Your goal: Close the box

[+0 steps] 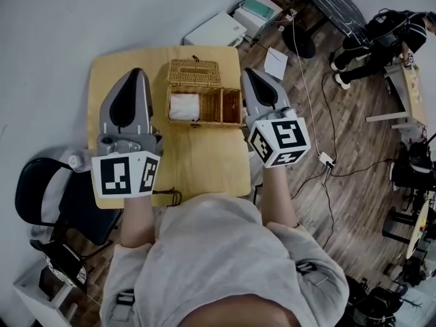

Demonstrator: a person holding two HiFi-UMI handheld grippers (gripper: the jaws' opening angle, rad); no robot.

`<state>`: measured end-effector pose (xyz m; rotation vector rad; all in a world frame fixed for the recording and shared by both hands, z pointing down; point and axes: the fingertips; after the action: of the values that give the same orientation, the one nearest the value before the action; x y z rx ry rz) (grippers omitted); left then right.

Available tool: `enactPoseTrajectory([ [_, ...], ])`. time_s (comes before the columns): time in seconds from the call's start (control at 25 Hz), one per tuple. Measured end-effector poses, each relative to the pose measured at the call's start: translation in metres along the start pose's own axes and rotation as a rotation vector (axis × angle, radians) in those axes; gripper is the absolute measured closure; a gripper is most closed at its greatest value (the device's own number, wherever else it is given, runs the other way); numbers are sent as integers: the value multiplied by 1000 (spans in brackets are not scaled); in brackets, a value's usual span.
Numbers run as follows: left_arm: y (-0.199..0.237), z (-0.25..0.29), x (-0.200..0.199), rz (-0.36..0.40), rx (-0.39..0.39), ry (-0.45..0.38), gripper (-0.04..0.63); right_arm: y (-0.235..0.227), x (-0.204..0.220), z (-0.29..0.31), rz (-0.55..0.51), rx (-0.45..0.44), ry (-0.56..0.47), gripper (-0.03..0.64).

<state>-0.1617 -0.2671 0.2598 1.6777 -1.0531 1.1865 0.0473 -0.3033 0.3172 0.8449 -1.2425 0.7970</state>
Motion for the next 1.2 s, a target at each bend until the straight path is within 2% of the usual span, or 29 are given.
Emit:
enactPoseTrajectory([
  [0.28, 19, 12, 28, -37, 20, 55, 537, 4, 39, 40, 69, -42, 173, 611],
  [0.52, 30, 16, 49, -63, 34, 89, 537, 3, 67, 78, 115, -112, 308, 609],
  [0.84, 51, 12, 70, -87, 9, 111, 537, 4, 101, 133, 214, -200, 466, 604],
  [1.2, 65, 10, 84, -96, -12, 134, 537, 13, 148, 185, 328, -278, 626, 541],
])
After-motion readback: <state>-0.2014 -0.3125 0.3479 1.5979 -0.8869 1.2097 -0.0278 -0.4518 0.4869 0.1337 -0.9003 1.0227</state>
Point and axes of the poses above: the fingertips, and each gripper's own axes: z forward along the fingers, y to its left, x out of its underside, and after that the axes turned 5 degrees about -z, right-handed
